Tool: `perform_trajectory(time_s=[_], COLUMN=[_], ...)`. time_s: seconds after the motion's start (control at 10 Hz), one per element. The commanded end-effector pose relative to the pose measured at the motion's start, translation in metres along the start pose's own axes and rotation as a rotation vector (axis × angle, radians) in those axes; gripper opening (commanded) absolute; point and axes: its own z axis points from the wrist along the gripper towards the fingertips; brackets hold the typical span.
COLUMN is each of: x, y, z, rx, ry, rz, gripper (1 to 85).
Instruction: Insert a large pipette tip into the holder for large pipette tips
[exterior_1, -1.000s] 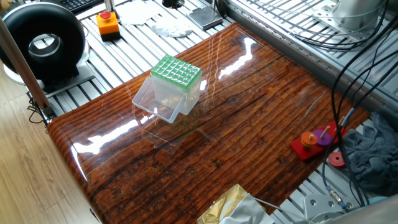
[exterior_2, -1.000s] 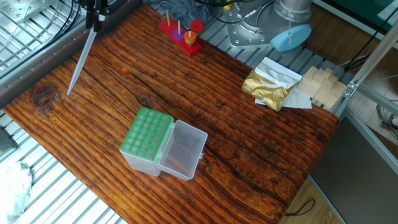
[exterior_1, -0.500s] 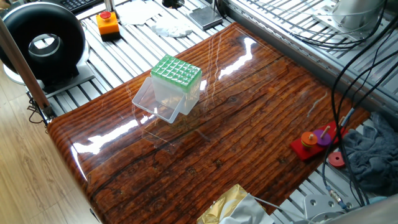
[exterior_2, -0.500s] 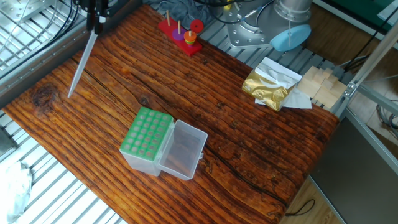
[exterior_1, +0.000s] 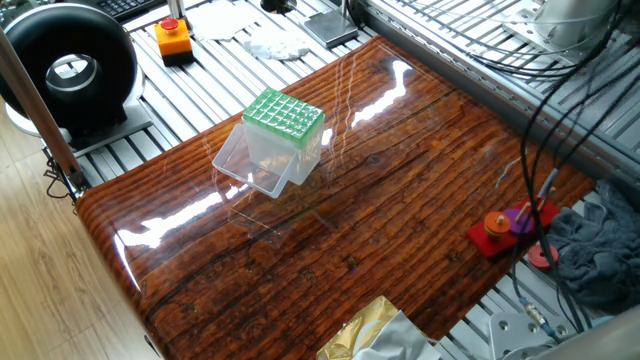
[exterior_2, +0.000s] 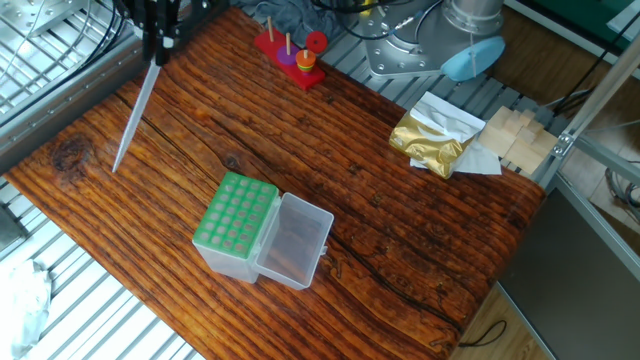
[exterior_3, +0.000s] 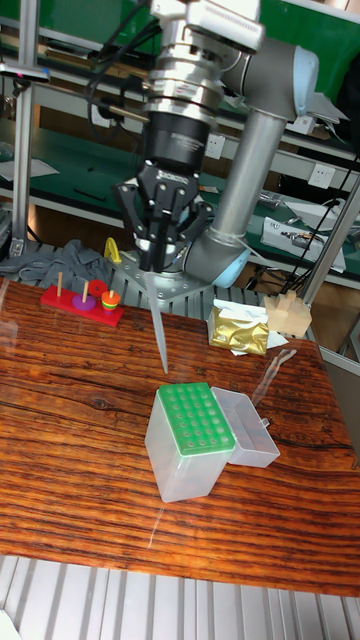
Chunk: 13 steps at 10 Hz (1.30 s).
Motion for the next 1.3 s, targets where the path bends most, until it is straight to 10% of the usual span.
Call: perform_trajectory(time_s=[0.0,0.3,0.8,1.2], x=[-0.030,-0.047,0.029,0.036], y=[0.021,0.041,0.044,0.018], z=[0.009,0.021,0.012,0.013], rx=[0.000,0.015,0.028,0.121], ry=[0.013,0.061,0.344,0.378], rz=[0.024,0.051,-0.044,-0.374], gripper=[1.0,1.0,1.0,1.0])
